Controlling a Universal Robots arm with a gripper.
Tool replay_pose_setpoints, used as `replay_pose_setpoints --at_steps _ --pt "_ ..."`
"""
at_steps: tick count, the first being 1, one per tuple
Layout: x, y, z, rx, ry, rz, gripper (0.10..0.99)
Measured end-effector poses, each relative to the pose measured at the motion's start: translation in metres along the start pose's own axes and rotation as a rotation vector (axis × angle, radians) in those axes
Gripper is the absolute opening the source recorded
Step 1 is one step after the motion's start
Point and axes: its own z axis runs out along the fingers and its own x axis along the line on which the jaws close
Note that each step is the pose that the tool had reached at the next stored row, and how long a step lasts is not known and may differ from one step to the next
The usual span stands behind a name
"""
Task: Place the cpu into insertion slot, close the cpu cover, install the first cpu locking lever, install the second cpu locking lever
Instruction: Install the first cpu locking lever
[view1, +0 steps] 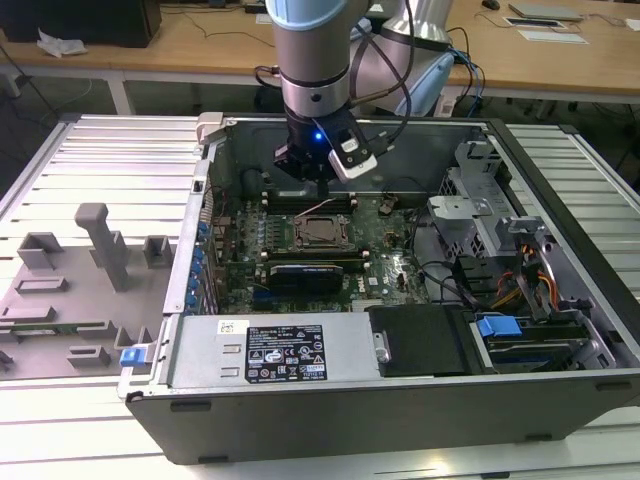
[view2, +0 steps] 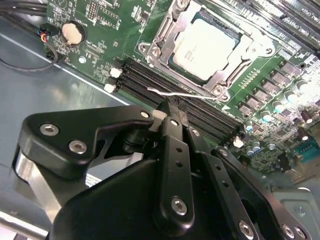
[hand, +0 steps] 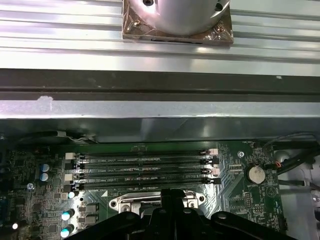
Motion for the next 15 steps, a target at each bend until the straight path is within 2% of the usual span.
replay_pose_setpoints --at_steps 1,2,3,7,11,12,15 --pt "0.0006 0.0000 0.0001 0.000 -0.0014 0.000 0.106" --pt "0.0019 -0.0001 0.0004 -0.001 -0.0075 -0.002 0.106" --pt "0.0053 -0.0005 0.0014 -0.001 -0.0193 -0.004 0.106" --pt "0.0101 -0.0014 0.0042 -0.001 -0.0362 -0.010 0.106" --pt "0.0114 -0.0020 0.0071 -0.003 -0.0633 -0.016 0.106" --pt "0.0120 -0.0025 0.0091 -0.003 -0.0675 -0.017 0.106" --pt "0.0130 -0.0035 0.0151 -0.001 -0.0689 -0.017 0.106"
